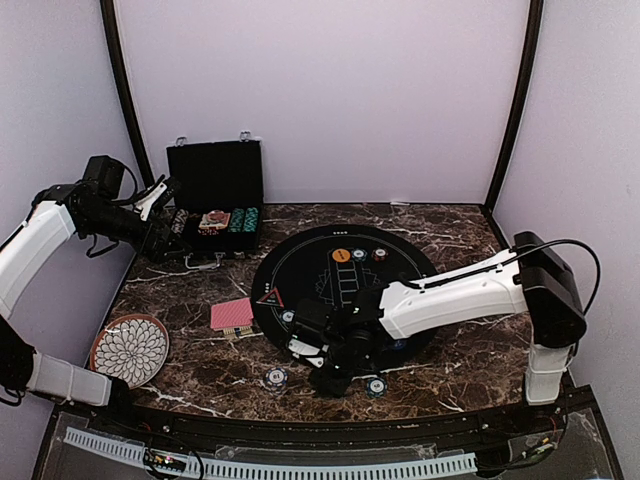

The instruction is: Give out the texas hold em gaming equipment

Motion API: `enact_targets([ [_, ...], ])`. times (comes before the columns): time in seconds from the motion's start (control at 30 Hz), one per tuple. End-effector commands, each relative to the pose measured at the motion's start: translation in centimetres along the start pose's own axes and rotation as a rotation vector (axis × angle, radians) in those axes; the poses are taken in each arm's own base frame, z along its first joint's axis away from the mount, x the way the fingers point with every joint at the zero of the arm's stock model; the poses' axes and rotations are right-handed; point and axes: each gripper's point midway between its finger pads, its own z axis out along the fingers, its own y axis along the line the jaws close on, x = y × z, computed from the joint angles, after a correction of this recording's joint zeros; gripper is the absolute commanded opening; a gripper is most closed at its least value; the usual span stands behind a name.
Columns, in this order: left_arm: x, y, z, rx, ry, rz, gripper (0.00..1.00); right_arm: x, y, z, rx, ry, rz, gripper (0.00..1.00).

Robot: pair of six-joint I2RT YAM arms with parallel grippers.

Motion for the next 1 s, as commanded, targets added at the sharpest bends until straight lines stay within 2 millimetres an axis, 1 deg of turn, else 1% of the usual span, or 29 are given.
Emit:
enact_targets([
  [0.0,-0.9,-0.6,-1.3,-0.007,-0.033,0.041,0.99,-2.5,-0.9,-4.0,0.021,-0.107,0.012,0.00],
  [0.1,-1.0,-0.6,-1.3,-0.006,-0.034,0.041,0.99,-2.3,-1.7,-4.9,0.032,-0.118,0.037,0.00],
  [0.27,-1.0,-0.7,-1.2,-0.002,-0.035,0.040,0.99,-1.2,-3.7,-5.4,0.049,-0.119,0.105,0.00],
  [0.53,-1.1,-0.7,-1.4,-0.004,-0.038,0.043,0.99,2.9,-9.5,-3.3,0.140,-0.051,0.259,0.00],
  [0.63,-1.2,-0.7,-1.4,-0.004,-0.040,0.044,0.99,3.9,-11.0,-2.8,0.160,-0.039,0.297,0.00],
  [0.77,-1.2,-0.7,-1.4,-0.005,-0.040,0.045,0.99,4.3,-11.8,-2.4,0.162,-0.042,0.319,0.00],
  [0.97,-1.4,-0.6,-1.4,-0.001,-0.041,0.042,0.99,4.3,-12.2,-1.5,0.160,-0.036,0.330,0.00],
])
